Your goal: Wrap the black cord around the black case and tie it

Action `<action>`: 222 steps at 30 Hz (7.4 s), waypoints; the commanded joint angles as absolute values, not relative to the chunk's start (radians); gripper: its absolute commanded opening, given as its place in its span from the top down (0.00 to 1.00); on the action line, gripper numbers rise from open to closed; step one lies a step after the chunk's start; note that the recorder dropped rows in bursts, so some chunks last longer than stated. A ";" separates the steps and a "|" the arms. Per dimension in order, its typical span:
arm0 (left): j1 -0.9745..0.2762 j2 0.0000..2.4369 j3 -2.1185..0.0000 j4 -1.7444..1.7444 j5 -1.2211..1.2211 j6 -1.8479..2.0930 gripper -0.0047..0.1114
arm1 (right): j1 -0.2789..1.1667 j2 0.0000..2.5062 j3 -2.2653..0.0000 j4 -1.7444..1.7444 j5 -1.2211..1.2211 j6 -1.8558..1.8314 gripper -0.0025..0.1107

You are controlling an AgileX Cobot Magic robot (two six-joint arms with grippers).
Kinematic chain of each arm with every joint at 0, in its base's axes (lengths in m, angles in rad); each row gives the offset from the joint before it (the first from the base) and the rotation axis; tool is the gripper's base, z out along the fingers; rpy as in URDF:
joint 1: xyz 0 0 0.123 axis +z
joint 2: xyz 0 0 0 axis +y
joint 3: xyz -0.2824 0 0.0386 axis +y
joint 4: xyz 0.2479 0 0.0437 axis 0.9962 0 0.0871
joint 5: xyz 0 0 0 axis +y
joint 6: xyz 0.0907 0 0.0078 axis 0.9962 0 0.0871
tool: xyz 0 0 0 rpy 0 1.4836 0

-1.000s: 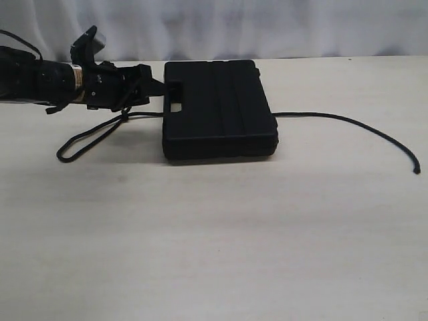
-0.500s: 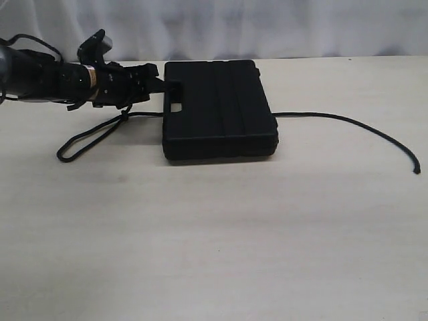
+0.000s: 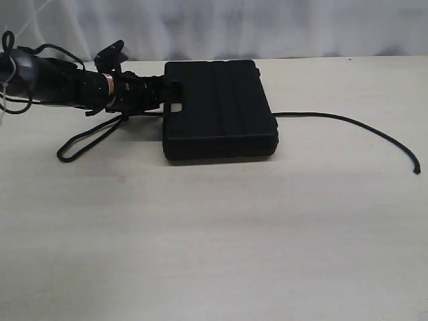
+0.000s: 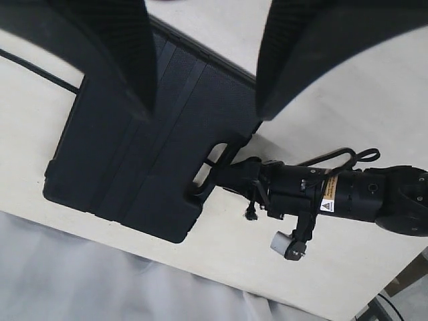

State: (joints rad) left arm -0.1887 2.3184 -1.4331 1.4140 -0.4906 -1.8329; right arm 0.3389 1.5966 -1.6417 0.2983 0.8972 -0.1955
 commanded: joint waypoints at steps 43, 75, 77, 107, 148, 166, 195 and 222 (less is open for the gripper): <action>-0.335 2.079 -1.519 1.720 -0.559 -2.092 0.96 | 0.112 1.697 -1.492 0.220 0.925 -0.091 0.58; -0.518 2.006 -1.519 1.744 -0.612 -1.977 0.72 | 0.096 1.626 -1.442 0.617 0.880 -0.577 0.58; -0.518 2.006 -1.519 1.744 -0.632 -1.960 0.68 | 0.096 1.627 -1.442 0.617 0.852 -0.552 0.58; -0.518 2.006 -1.519 1.744 -0.678 -1.959 0.68 | 0.096 1.687 -1.251 0.628 0.434 -0.587 0.94; -0.442 1.972 -1.519 1.744 -0.743 -1.873 0.55 | 0.165 1.718 -1.251 0.770 0.414 -0.740 0.82; -0.245 1.960 -1.317 1.744 -0.845 -1.737 0.75 | 0.165 1.718 -1.251 0.770 0.412 -0.740 0.82; -0.337 1.963 -1.210 1.744 -0.947 -1.714 0.96 | 0.165 1.719 -1.251 0.817 0.374 -0.720 0.82; -0.337 1.963 -1.210 1.744 -0.930 -1.704 0.96 | 0.165 1.574 -1.278 0.819 0.406 -0.744 0.63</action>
State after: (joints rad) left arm -0.3354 1.9641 -1.2134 1.7518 -0.9266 -1.7039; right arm 0.1633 1.6185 -1.2677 0.8333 0.3872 -0.7359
